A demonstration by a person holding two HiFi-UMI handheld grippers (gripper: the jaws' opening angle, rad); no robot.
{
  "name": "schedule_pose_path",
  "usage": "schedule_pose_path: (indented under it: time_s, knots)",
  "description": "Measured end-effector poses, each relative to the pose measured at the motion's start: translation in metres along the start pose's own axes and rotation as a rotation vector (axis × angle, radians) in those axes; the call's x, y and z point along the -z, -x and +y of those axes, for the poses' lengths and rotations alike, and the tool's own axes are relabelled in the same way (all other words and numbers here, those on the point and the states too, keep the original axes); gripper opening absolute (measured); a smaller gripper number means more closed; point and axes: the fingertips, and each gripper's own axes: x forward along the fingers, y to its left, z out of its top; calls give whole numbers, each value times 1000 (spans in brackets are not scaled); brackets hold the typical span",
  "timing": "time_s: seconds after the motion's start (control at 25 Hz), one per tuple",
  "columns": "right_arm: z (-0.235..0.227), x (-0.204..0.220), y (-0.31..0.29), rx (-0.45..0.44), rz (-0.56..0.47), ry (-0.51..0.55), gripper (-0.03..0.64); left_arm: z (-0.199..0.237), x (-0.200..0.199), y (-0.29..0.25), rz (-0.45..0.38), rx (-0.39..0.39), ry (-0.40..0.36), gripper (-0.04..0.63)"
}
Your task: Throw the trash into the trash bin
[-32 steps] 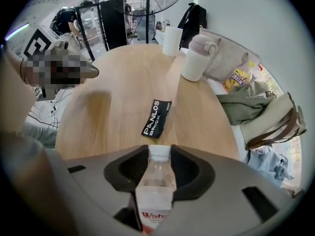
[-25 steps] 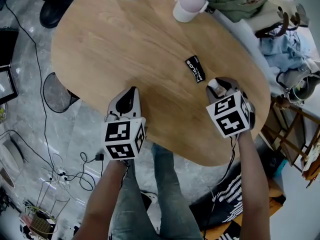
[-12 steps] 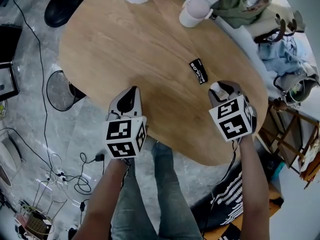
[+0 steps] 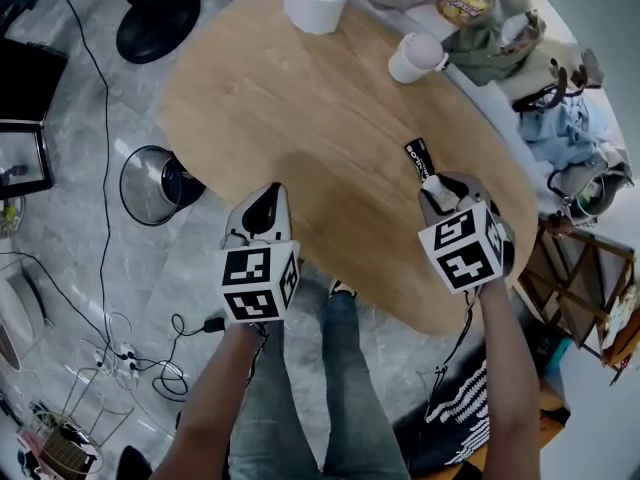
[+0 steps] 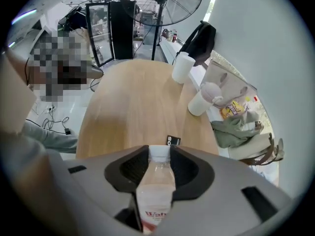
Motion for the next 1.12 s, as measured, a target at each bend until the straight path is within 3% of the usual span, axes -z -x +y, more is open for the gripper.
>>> schedule_pose_path:
  time_s: [0.4, 0.8, 1.12]
  knots:
    - [65, -100, 16, -24, -62, 164, 140, 88, 5, 65, -42, -113, 82, 9]
    - [146, -210, 10, -87, -129, 346, 140, 202, 14, 139, -117, -291, 209, 9]
    - [239, -303, -1, -154, -196, 513, 140, 295, 33, 202, -177, -444, 321, 9]
